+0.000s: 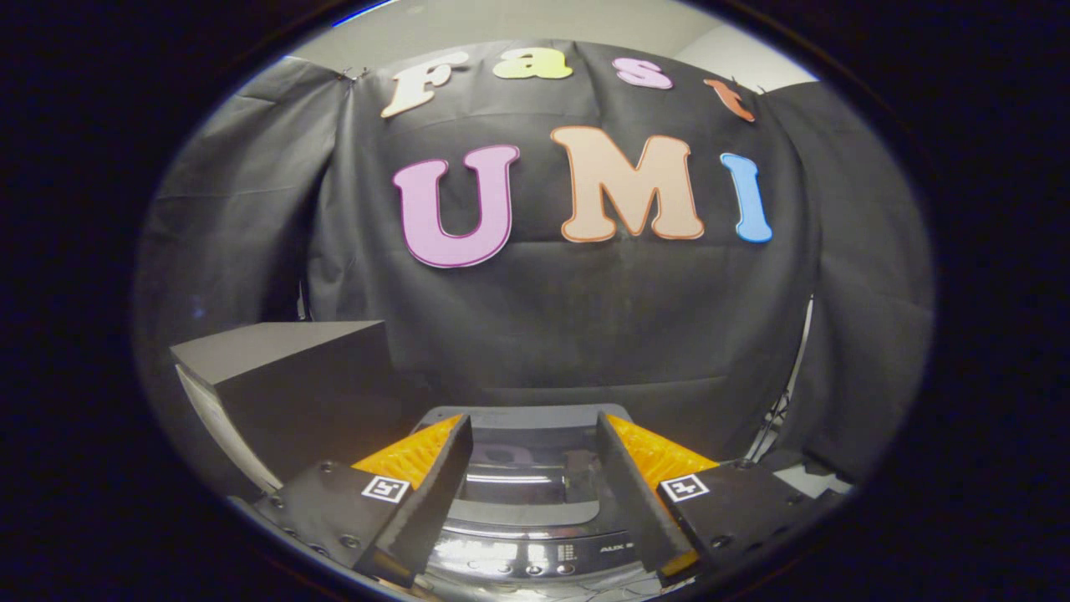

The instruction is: Put the clothes into the washing machine and then close the washing machine lid.

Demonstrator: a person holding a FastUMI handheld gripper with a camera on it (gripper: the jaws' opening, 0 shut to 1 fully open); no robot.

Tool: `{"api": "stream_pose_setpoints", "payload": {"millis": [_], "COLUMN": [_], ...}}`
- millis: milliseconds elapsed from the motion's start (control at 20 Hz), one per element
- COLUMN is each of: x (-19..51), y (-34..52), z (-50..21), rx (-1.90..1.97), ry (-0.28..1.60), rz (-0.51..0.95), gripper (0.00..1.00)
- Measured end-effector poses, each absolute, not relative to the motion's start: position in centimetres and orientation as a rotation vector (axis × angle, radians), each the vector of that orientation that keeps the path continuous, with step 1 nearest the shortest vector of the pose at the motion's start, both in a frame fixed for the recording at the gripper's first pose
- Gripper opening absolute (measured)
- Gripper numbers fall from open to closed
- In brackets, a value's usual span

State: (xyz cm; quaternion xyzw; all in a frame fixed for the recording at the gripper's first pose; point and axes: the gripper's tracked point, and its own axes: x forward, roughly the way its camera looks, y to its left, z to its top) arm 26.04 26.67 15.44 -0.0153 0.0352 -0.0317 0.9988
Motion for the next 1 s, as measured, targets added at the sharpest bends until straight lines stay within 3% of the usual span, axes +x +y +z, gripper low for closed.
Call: {"api": "stream_pose_setpoints", "payload": {"millis": [600, 1000], "x": [17.6, 11.4], "y": [23.7, 22.7], "z": [17.0, 12.2], "rx": [-0.092, -0.015], "ry": [-0.099, -0.137], "rz": [-0.002, 0.086], "gripper": [0.93, 0.95]}}
